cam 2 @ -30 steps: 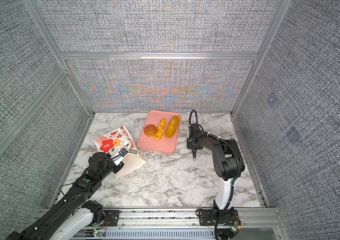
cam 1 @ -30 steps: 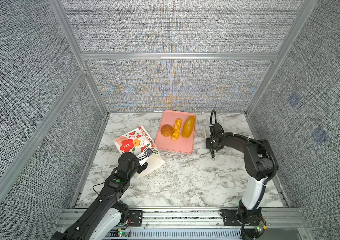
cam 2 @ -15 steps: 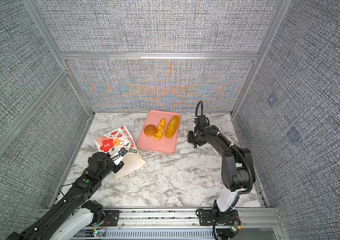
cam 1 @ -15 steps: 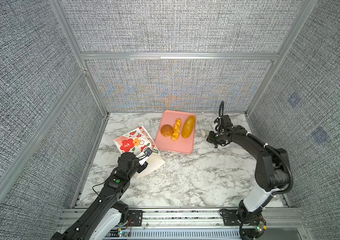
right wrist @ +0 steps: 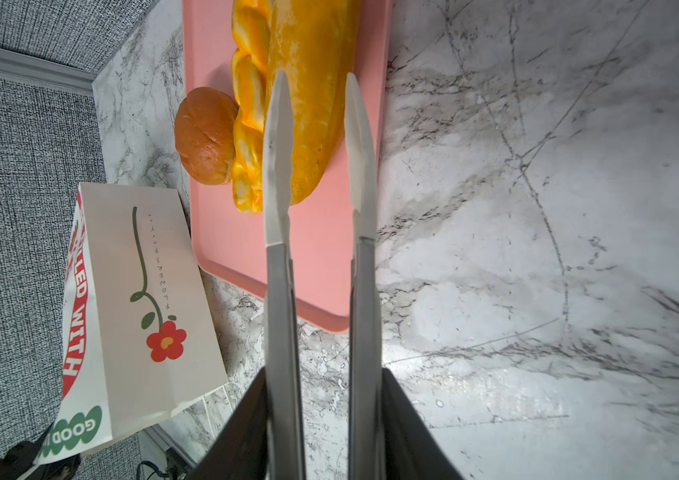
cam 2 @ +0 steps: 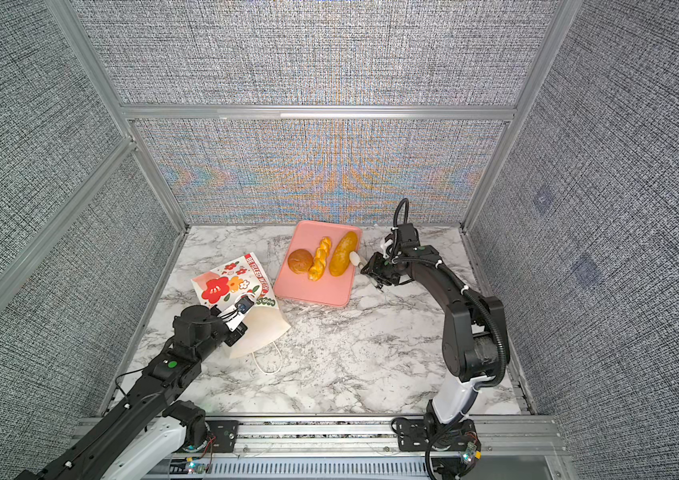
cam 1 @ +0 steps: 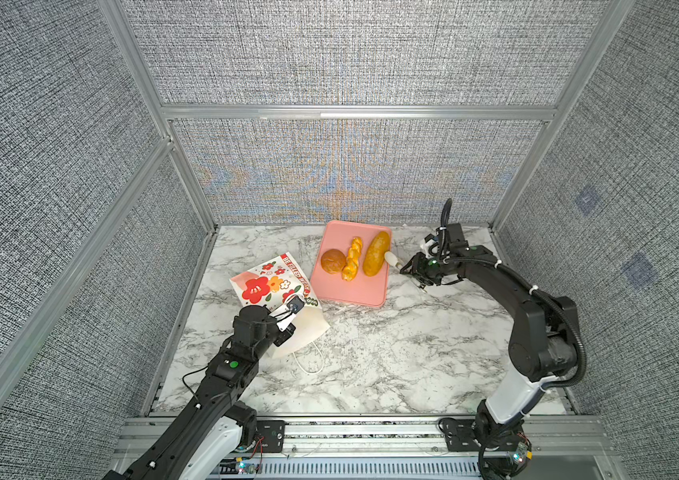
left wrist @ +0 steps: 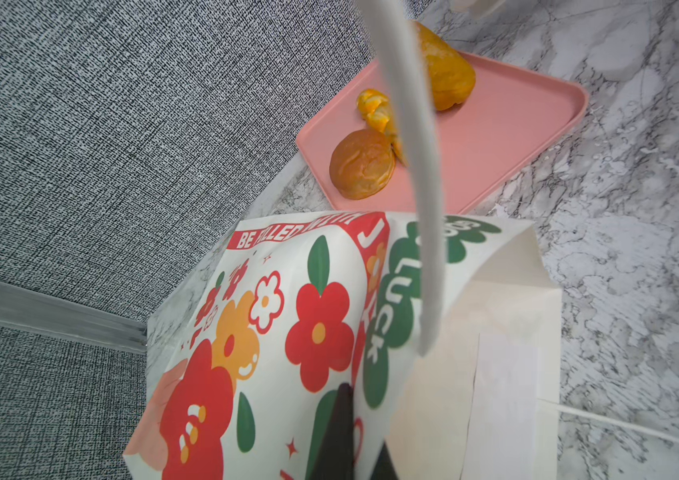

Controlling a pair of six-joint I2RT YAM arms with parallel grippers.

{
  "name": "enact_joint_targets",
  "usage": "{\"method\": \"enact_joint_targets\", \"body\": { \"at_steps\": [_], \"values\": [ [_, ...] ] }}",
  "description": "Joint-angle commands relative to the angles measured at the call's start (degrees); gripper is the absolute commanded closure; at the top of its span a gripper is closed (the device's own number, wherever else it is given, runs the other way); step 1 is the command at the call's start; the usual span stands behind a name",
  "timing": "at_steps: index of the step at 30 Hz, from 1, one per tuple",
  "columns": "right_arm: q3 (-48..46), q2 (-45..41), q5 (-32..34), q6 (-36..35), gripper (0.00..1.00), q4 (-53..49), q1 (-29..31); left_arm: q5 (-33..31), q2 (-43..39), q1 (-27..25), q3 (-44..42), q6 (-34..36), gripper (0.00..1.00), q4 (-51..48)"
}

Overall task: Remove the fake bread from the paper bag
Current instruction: 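Raise the held tongs and point them toward the pink tray, then move the tongs over the long yellow bread on the tray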

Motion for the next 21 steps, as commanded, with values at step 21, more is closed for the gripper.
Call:
{"method": "enact_joint_targets", "body": {
  "at_steps": [21],
  "values": [
    [7.39, 9.27, -3.97, 1.86, 0.5, 0.37, 0.05, 1.65, -0.09, 0.02, -0.39, -0.47, 1.0, 1.13]
  ]
}}
